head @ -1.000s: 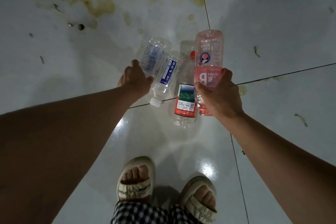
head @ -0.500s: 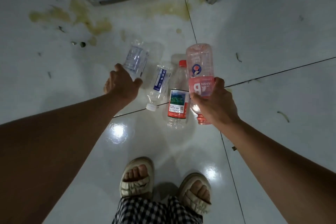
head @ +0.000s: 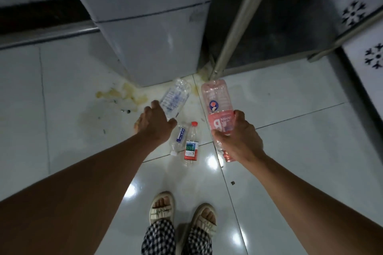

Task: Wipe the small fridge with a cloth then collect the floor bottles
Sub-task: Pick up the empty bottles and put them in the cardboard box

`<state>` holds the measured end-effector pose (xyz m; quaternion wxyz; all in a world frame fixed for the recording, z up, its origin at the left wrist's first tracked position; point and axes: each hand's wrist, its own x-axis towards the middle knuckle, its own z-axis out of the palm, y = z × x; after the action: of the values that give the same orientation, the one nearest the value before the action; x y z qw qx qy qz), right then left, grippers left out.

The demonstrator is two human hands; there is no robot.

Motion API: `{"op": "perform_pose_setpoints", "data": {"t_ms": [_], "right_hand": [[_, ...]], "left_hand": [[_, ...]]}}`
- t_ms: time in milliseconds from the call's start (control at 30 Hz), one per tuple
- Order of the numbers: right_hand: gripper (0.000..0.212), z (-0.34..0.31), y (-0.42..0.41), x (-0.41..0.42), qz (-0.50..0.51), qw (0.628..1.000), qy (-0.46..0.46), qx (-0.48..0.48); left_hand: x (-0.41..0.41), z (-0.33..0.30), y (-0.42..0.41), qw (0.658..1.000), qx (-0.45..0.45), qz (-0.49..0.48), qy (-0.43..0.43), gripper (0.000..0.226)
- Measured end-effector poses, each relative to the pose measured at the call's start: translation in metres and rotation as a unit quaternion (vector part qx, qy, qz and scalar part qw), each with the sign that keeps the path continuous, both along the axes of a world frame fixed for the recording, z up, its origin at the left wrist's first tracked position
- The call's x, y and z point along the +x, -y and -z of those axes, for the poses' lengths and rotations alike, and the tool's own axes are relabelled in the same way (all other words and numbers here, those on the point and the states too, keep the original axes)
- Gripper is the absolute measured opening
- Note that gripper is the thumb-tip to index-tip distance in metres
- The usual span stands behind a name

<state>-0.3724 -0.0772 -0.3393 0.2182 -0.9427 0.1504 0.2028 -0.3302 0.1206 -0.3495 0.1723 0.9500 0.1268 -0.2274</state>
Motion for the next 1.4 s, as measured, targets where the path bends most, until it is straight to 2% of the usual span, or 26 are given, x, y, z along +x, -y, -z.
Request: {"op": "perform_pose_setpoints", "data": {"t_ms": [333,667,867,1000,1200,1400], "right_hand": [[0.060,-0.202,0.017,-0.023,0.033,0.998,0.044,-0.011],[0.060,-0.353,0.074,-0.053,0.037,0.991,0.101,-0.079],[0.061,-0.422,0.117,-0.079,0.078,0.981,0.142,-0.106],[0.064,-0.456,0.138,-0.096,0.114,0.971,0.173,-0.120],[0.068,-0.502,0.156,-0.129,0.191,0.955,0.189,-0.122],[0.069,-0.544,0.150,-0.182,0.293,0.923,0.234,-0.092]], "left_hand": [[-0.017,-0.220,0.015,0.996,-0.041,0.057,0.058,0.053],[-0.040,-0.372,0.051,0.982,-0.042,0.161,0.088,0.059],[-0.042,-0.438,0.089,0.966,-0.041,0.208,0.147,0.048],[-0.043,-0.472,0.115,0.950,-0.055,0.250,0.178,0.049],[-0.044,-0.513,0.148,0.912,-0.116,0.332,0.212,0.048],[-0.053,-0.538,0.170,0.867,-0.106,0.431,0.226,0.052]]}}
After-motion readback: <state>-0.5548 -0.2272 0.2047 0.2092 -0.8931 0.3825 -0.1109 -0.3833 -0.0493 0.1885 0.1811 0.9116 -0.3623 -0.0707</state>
